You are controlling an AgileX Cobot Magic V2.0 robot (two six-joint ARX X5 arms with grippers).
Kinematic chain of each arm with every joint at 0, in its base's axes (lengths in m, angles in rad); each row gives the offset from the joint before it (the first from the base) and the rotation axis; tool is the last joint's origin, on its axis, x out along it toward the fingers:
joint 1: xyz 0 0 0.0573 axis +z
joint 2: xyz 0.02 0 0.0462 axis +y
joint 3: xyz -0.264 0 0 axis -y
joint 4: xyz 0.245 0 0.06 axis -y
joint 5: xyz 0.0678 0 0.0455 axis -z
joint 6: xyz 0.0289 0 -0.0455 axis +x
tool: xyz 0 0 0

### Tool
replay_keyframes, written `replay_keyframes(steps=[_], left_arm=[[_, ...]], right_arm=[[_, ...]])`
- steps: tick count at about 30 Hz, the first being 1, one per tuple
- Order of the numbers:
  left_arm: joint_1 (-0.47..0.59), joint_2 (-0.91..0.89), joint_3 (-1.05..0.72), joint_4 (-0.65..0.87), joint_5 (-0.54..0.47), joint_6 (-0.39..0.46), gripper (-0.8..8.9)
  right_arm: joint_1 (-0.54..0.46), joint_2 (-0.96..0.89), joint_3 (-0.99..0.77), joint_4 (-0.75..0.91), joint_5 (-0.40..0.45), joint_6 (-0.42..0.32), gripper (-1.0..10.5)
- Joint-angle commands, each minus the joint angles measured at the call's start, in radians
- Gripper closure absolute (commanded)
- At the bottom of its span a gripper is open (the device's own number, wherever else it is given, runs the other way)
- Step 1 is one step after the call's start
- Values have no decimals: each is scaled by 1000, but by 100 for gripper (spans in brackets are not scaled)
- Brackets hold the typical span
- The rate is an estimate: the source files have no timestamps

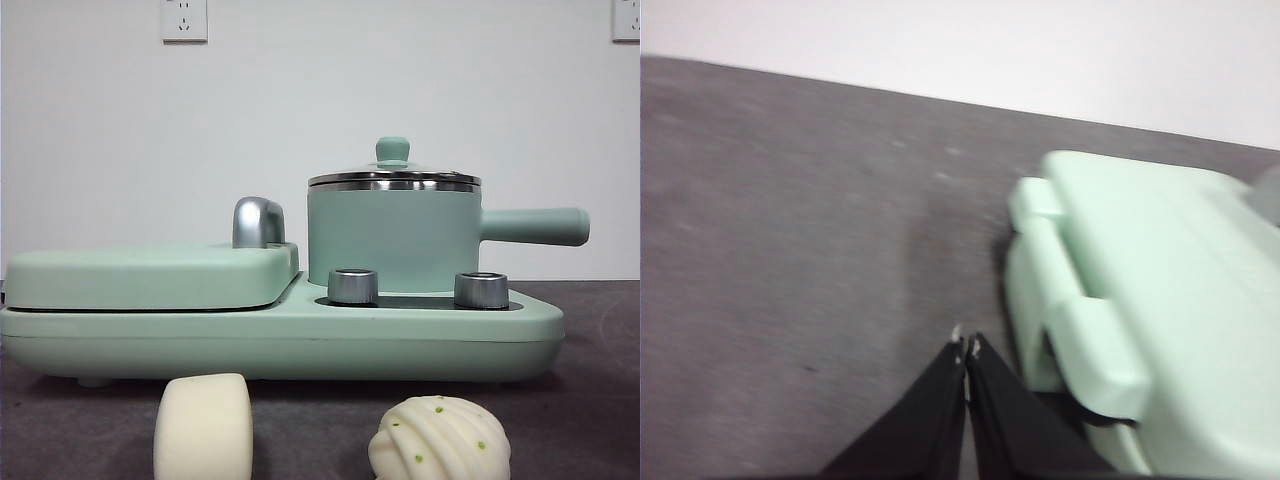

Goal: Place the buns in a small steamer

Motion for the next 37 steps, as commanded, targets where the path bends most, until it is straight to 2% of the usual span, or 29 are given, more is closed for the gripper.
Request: replay_keyframes(steps=[1,9,15,21,26,28,32,37], left_arm=[[-16,31,18,13,19,-75,804],[-88,208,192,10,23,-131,804],[-145,428,421,-56,83,-129,804],[-196,647,675,-193,235,-80,804],[-245,781,834,-251,361,-26,804],[-264,820,883,-269,406,-18,804],[-294,858,947,-277,426,-20,804],[-303,858,952,-249,426,-18,804]], right_arm=[[7,0,46,-11,-10,102,928],[38,35,230,-103,-39,208,928],[45,155,420,-240,-174,211,928],[45,319,609,-362,-373,107,928],[45,450,746,-478,-513,-48,927],[45,488,787,-508,-550,-87,927],[45,525,830,-501,-612,-101,928],[45,525,831,-495,-612,-101,927]])
